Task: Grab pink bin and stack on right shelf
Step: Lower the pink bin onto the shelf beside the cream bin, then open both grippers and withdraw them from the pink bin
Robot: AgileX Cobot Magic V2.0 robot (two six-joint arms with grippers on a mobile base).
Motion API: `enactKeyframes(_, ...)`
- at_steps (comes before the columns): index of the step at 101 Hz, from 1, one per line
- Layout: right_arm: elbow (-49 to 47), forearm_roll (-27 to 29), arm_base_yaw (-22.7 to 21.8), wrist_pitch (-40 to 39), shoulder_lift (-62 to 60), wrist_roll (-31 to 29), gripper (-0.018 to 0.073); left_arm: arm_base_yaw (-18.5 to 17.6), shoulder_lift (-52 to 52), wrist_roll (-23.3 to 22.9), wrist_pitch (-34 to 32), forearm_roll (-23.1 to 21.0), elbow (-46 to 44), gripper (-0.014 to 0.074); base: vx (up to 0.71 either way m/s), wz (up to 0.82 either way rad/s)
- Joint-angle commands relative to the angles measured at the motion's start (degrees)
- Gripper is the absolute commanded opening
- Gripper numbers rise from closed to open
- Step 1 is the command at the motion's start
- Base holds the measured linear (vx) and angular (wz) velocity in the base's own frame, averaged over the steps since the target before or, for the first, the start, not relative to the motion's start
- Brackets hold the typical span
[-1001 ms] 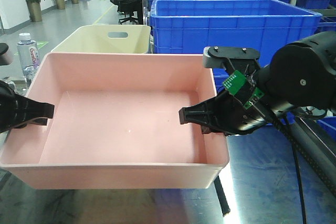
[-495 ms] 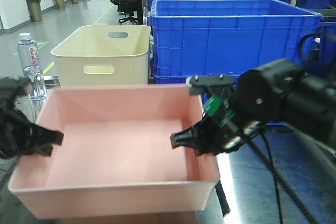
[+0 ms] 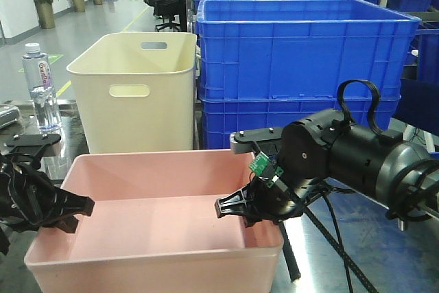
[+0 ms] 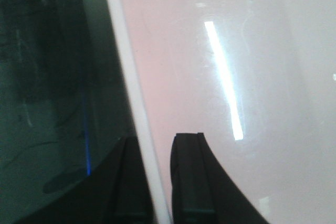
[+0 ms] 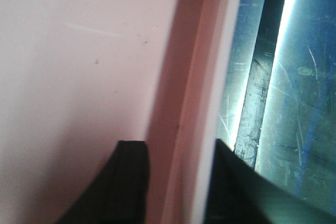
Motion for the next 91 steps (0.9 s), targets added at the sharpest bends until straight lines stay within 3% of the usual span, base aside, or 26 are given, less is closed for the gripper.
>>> enactKeyframes(1, -2.0, 0.6, 0.2, -4.2, -3.3, -0.8, 0.0433, -0.6, -2.9, 0.3, -2.5, -3.2, -2.0, 0.0353, 0.00, 0.00)
enactKeyframes(17, -2.0, -0.2, 0.2, -4.0, -4.8, -0.8, 0.0522, -0.6, -3.2, 0.3, -0.2, -3.2, -3.7, 0.0416, 0.00, 0.00)
enactKeyframes(40, -2.0, -2.2, 0.2, -3.3, -10.4, -0.9, 0.0506, -0.6, -8.1, 0.5, 1.6, -3.2, -7.8, 0.0391, 0.00, 0.00)
enactKeyframes(41, -2.0, -2.7, 0.2, -3.1, -11.0, -0.9, 0.0496, -0.6, -8.8, 0.5, 1.5, -3.2, -7.8, 0.0387, 0.00, 0.00)
enactKeyframes(42, -2.0, -7.7, 0.2, 0.6, -18.0, -0.8, 0.0245, -0.6, -18.5, 0.9, -0.3, 0.2, -7.4, 0.0202, 0.00, 0.00)
enactKeyframes(50, -1.2, -9.5, 0.2, 2.3, -21.7, -0.8, 0.0040, -0.6, -25.0, 2.8, -3.5, 1.9, -4.4, 0.0089, 0.00, 0.00)
enactKeyframes(56, 0.5, -9.9, 0.2, 1.9, -24.5, -0.8, -0.0015, -0.6, -30.0, 4.1, -6.5, 2.0, -0.7, 0.0022, 0.00, 0.00)
enactKeyframes(58, 1.9, -10.0, 0.2, 0.9, -25.8, -0.8, -0.0015, -0.6, -32.3, 4.5, -8.4, 1.9, 2.0, -0.0013, 0.00, 0.00)
enactKeyframes(72, 12.9, -9.7, 0.2, -9.4, -36.0, -0.8, -0.0014, -0.6, -49.5, 7.0, -16.7, 1.4, 18.1, -0.0010, 0.00, 0.00)
enactKeyframes(91, 42.9, -10.2, 0.2, -39.8, -51.4, -0.8, -0.0011, -0.6, -74.7, 7.2, -31.7, 0.0, 42.9, -0.0009, 0.00, 0.00)
